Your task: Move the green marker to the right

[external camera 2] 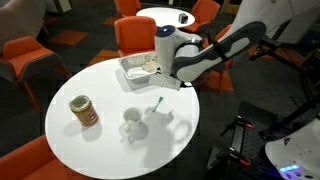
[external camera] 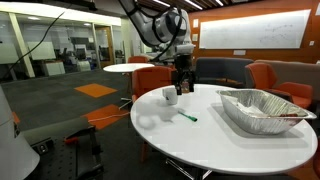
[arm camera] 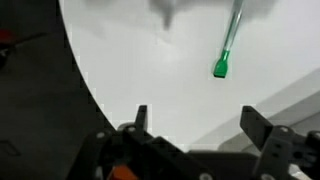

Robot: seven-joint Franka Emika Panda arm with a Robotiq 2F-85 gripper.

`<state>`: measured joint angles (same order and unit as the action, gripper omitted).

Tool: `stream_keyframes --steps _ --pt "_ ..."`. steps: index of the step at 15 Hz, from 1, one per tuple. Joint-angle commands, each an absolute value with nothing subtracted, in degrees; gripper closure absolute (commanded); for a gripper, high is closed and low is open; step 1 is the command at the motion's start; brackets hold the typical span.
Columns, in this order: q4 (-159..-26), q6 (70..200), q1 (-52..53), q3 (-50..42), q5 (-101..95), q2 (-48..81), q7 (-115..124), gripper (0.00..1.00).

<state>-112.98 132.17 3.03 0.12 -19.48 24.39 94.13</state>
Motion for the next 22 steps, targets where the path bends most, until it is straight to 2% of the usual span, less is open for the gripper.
stream_keyframes --steps 1,8,14,22 --pt "-106.3 125.1 5.5 -2.8 -11.7 29.7 97.2 0.00" --pt "-95.0 116.5 3.2 -4.4 5.6 38.9 98.3 0.00" --pt "-91.9 126.4 5.6 -6.9 2.5 43.8 94.8 0.00" --pt "-92.4 132.7 9.0 -9.3 -2.7 46.8 95.2 0.00"
